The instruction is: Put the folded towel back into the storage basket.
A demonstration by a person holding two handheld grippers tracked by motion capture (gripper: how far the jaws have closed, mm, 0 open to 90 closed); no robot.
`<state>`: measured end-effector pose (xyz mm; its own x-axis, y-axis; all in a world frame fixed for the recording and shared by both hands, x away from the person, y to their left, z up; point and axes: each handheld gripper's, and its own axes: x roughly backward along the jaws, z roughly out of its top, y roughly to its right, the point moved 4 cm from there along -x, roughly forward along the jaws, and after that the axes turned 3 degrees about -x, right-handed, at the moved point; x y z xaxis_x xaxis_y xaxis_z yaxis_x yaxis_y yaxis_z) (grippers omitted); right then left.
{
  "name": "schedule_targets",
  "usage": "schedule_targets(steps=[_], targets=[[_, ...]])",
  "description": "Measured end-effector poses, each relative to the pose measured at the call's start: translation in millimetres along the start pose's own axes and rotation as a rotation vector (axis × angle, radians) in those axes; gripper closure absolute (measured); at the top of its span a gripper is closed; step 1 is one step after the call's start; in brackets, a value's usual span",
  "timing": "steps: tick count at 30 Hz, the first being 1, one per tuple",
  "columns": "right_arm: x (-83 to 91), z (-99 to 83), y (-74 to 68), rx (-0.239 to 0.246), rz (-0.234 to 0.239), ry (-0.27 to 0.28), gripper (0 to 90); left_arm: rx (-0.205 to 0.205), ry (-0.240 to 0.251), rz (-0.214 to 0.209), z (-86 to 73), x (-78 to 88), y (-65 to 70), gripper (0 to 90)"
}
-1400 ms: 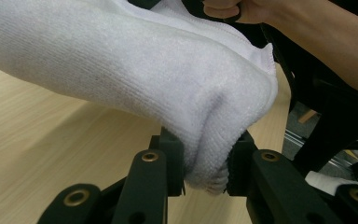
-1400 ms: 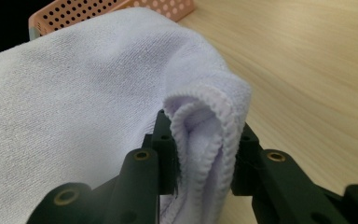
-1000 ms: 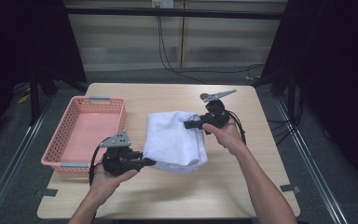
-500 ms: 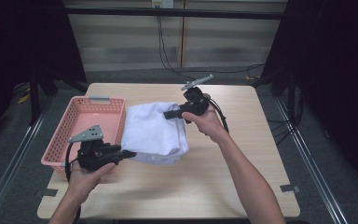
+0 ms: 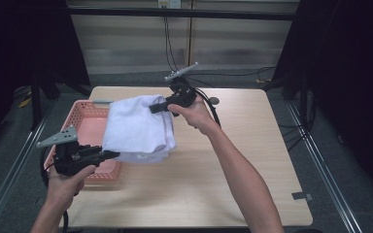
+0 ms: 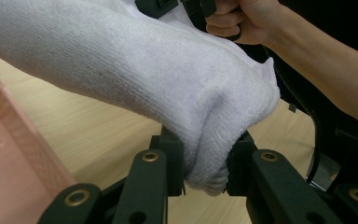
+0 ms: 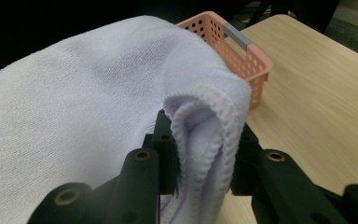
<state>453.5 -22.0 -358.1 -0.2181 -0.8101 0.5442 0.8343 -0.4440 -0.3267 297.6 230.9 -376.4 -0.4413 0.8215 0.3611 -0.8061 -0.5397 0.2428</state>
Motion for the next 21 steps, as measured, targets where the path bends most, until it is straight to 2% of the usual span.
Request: schedule_targets(steps=[4, 10, 15, 16, 18, 21], targets=[[-11.1, 10.2, -2.4, 0.0, 0.014, -0.008, 70.3, 0.003, 0.007, 0.018, 3.0, 10.6, -5.4, 74.7], [-26.7, 26.9, -7.9, 0.008, 0.032, -0.013, 70.3, 0.029, 0.03, 0.042, 3.1, 27.6, -16.9, 74.7], [-43.9, 40.7, -13.4, 0.014, 0.042, -0.02, 70.4, 0.049, 0.053, 0.071, -0.8, 43.9, -28.8, 74.7], [-52.1, 44.7, -15.4, 0.011, 0.051, -0.024, 70.4, 0.053, 0.053, 0.074, -2.1, 47.6, -31.4, 74.7], [-55.2, 46.3, -16.1, 0.012, 0.049, -0.025, 70.4, 0.061, 0.058, 0.085, -4.4, 53.6, -36.2, 74.8], [-70.3, 52.1, -19.2, 0.01, 0.057, -0.038, 70.6, 0.076, 0.052, 0.106, -9.6, 61.5, -43.8, 74.8]])
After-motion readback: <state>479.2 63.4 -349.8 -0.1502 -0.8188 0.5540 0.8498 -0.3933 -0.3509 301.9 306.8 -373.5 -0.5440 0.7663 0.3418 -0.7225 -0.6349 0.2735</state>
